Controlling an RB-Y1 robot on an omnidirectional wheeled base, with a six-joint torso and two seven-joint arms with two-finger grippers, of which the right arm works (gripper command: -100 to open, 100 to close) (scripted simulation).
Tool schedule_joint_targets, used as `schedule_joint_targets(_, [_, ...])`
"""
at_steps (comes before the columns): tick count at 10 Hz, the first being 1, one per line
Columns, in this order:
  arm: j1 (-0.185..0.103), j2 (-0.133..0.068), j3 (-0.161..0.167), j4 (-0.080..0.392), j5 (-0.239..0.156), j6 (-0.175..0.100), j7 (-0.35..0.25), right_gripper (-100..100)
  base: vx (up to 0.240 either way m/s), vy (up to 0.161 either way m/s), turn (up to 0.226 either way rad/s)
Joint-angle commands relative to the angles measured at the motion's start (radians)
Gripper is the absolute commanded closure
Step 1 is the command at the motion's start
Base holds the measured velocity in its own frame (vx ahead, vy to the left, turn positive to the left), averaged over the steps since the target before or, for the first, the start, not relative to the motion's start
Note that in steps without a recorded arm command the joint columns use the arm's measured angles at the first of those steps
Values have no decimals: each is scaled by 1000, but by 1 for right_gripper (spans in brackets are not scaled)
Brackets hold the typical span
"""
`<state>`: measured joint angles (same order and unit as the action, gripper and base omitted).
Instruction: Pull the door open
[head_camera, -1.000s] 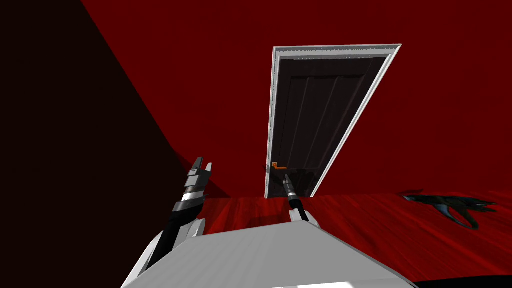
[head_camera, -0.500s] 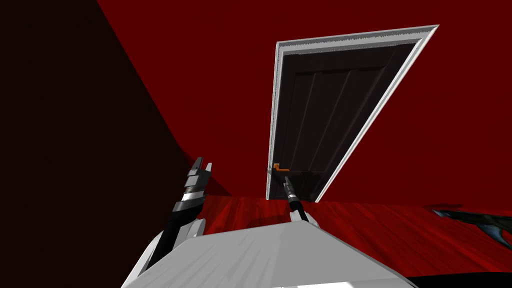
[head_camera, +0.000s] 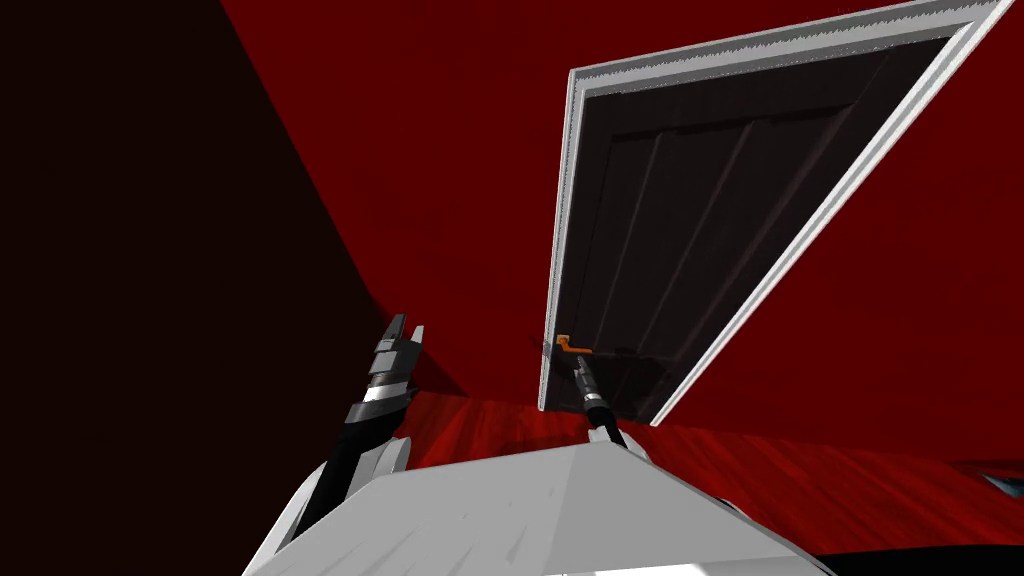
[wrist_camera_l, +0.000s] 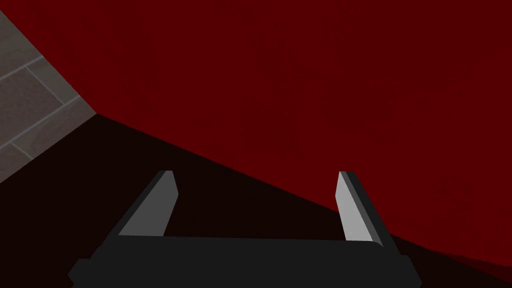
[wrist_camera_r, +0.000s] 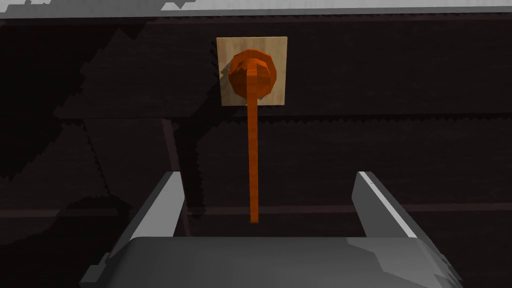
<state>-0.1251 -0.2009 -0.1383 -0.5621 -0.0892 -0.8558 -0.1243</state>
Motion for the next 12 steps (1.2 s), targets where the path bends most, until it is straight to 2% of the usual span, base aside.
schedule_joint_targets(1, [27,-23,-9,-11,-8,-5,-24,-100,222,54,153])
schedule_joint_targets(2, [35,-38,-15,-6,-12,-14,-36,-100,213,49,156])
schedule_joint_targets(3, [35,-38,-15,-6,-12,-14,-36,-100,149,14,29])
schedule_joint_targets(4, [51,-64,-25,4,-20,-28,-59,-100,164,2,142])
schedule_joint_targets(5, [56,-74,-29,8,-24,-34,-67,-100,216,-33,144])
schedule_joint_targets(6, [56,-74,-29,8,-24,-34,-67,-100,136,-28,27])
schedule_joint_targets(7, [58,-70,-28,-4,-23,-22,-63,-100,41,-8,-1])
schedule_joint_targets(8, [58,-70,-28,-4,-23,-22,-63,100,0,0,0])
schedule_joint_targets(12, [58,-70,-28,-4,-23,-22,-63,100,-11,2,0])
